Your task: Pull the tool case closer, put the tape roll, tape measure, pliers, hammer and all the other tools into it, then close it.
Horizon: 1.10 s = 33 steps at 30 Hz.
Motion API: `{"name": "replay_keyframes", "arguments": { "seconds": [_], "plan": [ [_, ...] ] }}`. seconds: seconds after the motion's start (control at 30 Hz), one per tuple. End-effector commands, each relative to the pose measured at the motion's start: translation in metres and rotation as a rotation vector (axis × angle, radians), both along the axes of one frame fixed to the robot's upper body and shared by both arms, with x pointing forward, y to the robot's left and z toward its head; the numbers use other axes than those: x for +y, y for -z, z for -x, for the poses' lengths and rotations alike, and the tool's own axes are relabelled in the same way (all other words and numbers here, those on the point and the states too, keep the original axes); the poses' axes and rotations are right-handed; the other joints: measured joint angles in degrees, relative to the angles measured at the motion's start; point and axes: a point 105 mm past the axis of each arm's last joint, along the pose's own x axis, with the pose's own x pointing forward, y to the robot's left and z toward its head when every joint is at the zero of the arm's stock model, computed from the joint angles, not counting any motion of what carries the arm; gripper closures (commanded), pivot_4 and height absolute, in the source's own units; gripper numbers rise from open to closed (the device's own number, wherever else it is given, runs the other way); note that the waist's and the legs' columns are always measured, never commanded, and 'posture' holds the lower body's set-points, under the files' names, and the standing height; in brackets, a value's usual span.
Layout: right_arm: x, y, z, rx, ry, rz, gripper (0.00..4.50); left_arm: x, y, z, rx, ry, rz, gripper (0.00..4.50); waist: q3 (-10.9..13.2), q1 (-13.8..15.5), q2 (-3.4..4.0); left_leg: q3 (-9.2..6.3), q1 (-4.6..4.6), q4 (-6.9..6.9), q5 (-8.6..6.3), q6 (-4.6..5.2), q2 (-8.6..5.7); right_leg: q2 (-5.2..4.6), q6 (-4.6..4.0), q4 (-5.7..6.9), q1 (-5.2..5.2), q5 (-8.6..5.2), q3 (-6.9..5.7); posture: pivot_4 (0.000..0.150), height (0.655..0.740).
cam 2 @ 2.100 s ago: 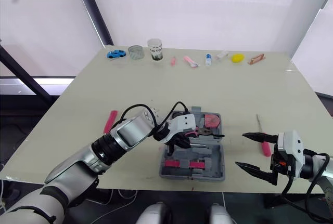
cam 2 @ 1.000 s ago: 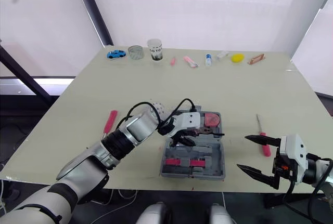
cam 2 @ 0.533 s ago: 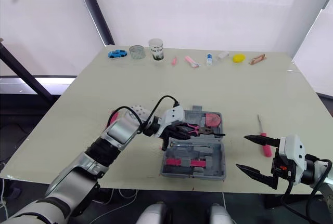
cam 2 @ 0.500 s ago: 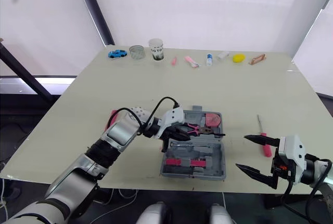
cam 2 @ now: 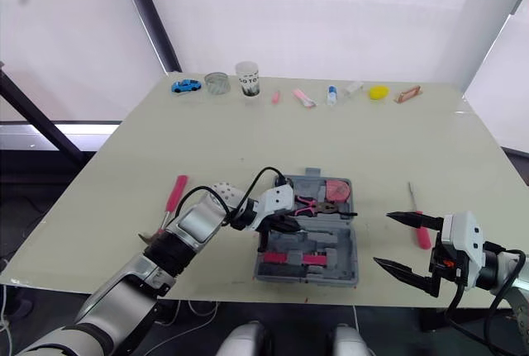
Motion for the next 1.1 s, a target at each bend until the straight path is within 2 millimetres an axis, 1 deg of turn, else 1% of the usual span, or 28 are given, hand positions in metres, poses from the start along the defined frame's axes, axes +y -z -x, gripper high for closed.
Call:
{"name": "replay_keyframes", "arguments": {
  "seconds": [0.03, 0.1, 0.17, 0.27, 0.3, 0.37, 0.4, 0.5, 0.6, 0.63, 0.7, 0.77, 0.87, 0.97, 1.03, 1.07, 1.1],
  "plan": [
    [0.003, -0.007, 0.001, -0.036, -0.013, 0.002, 0.0, 0.008, 0.027, 0.007, 0.03, 0.008, -0.092, 4.49, 0.0, 0.0, 0.01, 0.0, 0.01, 0.0, 0.0, 0.0, 0.0, 0.0, 0.0, 0.0, 0.02, 0.0, 0.0, 0.15, 0.74],
    [0.004, -0.007, 0.001, -0.036, -0.014, 0.002, 0.0, 0.01, 0.035, 0.009, 0.03, 0.012, -0.111, 4.49, -0.1, 0.0, 0.04, -0.01, 0.06, 0.0, 0.0, 0.0, 0.0, 0.0, 0.0, -0.01, 0.07, 0.0, -0.01, 0.15, 0.74],
    [0.005, -0.007, 0.001, -0.037, -0.017, 0.0, 0.0, 0.011, 0.039, 0.01, 0.03, 0.003, -0.11, 4.49, -0.2, 0.0, 0.12, -0.01, 0.09, 0.0, 0.0, 0.0, 0.0, -0.01, 0.0, -0.02, 0.11, 0.0, -0.01, 0.15, 0.74],
    [0.006, -0.007, 0.0, -0.038, -0.016, -0.004, 0.0, 0.009, 0.034, 0.005, 0.019, -0.027, -0.065, 4.49, -0.4, 0.1, 0.17, -0.02, 0.14, 0.0, 0.0, 0.0, -0.02, -0.02, 0.0, -0.02, 0.17, 0.0, -0.01, 0.15, 0.74],
    [0.007, -0.007, -0.001, -0.042, -0.004, -0.018, 0.0, 0.006, 0.018, -0.002, 0.011, -0.087, 0.039, 4.49, -0.4, 0.1, 0.17, -0.03, 0.15, 0.0, 0.0, 0.0, -0.03, -0.02, 0.0, -0.01, 0.19, 0.0, 0.0, 0.15, 0.74],
    [0.01, -0.008, -0.004, -0.046, 0.016, -0.049, 0.0, 0.006, -0.005, -0.011, 0.007, -0.173, 0.182, 4.49, -0.4, 0.0, 0.19, -0.04, 0.13, 0.01, 0.0, 0.01, -0.05, -0.02, 0.0, 0.0, 0.18, 0.0, 0.03, 0.15, 0.74],
    [0.011, -0.008, -0.005, -0.046, 0.022, -0.059, 0.0, 0.008, -0.014, -0.014, 0.004, -0.206, 0.235, 4.49, -0.4, 0.0, 0.17, -0.06, 0.11, 0.02, 0.0, 0.01, -0.05, -0.02, 0.0, 0.02, 0.16, 0.0, 0.02, 0.15, 0.74],
    [0.016, -0.005, -0.009, -0.047, 0.03, -0.069, 0.0, 0.013, -0.031, -0.015, 0.008, -0.274, 0.336, 4.49, -0.4, -0.1, 0.14, -0.14, 0.04, 0.04, 0.01, 0.01, -0.05, -0.02, 0.0, 0.07, 0.07, 0.0, -0.02, 0.15, 0.74],
    [0.026, -0.003, -0.019, -0.052, 0.068, -0.109, 0.0, 0.032, -0.055, -0.02, -0.061, -0.429, 0.495, 4.49, -0.3, -0.3, 0.13, -0.22, 0.04, 0.03, 0.01, 0.01, -0.01, 0.0, 0.0, 0.07, 0.07, 0.0, -0.03, 0.15, 0.74],
    [0.029, -0.002, -0.021, -0.053, 0.072, -0.113, 0.0, 0.036, -0.059, -0.02, -0.076, -0.466, 0.522, 4.49, -0.4, -0.3, 0.14, -0.3, 0.06, 0.02, 0.01, 0.01, 0.0, 0.0, 0.0, 0.07, 0.07, 0.0, -0.01, 0.15, 0.74],
    [0.037, -0.001, -0.031, -0.066, 0.103, -0.137, 0.0, 0.057, -0.07, -0.02, -0.129, -0.595, 0.61, 4.49, -0.4, -0.4, 0.14, -0.34, 0.05, 0.02, 0.01, 0.01, 0.0, -0.01, 0.0, 0.06, 0.07, 0.0, -0.01, 0.15, 0.74],
    [0.045, 0.0, -0.04, -0.065, 0.128, -0.163, 0.0, 0.076, -0.077, -0.015, -0.185, -0.696, 0.661, 4.49, -0.4, -0.6, 0.14, -0.32, 0.06, 0.01, 0.01, 0.0, 0.01, -0.01, 0.0, 0.05, 0.06, 0.01, 0.03, 0.15, 0.74],
    [0.049, 0.0, -0.049, -0.064, 0.137, -0.181, 0.0, 0.094, -0.078, -0.008, -0.233, -0.788, 0.695, 4.49, -0.3, -0.1, 0.14, -0.34, 0.06, 0.01, 0.01, 0.0, 0.02, -0.02, -0.01, 0.06, 0.07, 0.01, -0.03, 0.15, 0.74],
    [0.053, 0.001, -0.061, -0.06, 0.14, -0.187, 0.0, 0.125, -0.076, 0.006, -0.293, -0.906, 0.722, 4.49, -0.3, -0.1, 0.13, -0.3, 0.05, 0.01, 0.01, 0.0, -0.02, -0.06, 0.0, 0.02, 0.08, 0.01, 0.01, 0.15, 0.74],
    [0.052, 0.0, -0.064, -0.066, 0.127, -0.201, 0.0, 0.136, -0.074, 0.013, -0.304, -0.949, 0.737, 4.49, -0.3, -0.2, 0.13, -0.28, 0.06, -0.01, 0.01, 0.0, -0.01, -0.06, 0.0, 0.01, 0.07, 0.01, 0.03, 0.15, 0.74],
    [0.047, 0.001, -0.067, -0.071, 0.133, -0.21, 0.0, 0.148, -0.069, 0.022, -0.305, -0.997, 0.747, 4.09, -0.3, -0.2, 0.13, -0.3, 0.06, -0.03, 0.01, 0.0, -0.01, -0.06, -0.01, 0.01, 0.07, 0.01, 0.0, 0.15, 0.74],
    [0.041, 0.002, -0.069, -0.079, 0.137, -0.212, 0.0, 0.16, -0.064, 0.034, -0.286, -1.039, 0.774, 3.93, -0.3, 0.0, 0.13, -0.3, 0.06, -0.04, 0.01, 0.0, -0.01, -0.06, -0.02, 0.01, 0.07, 0.01, -0.03, 0.15, 0.74]
  ]
}}
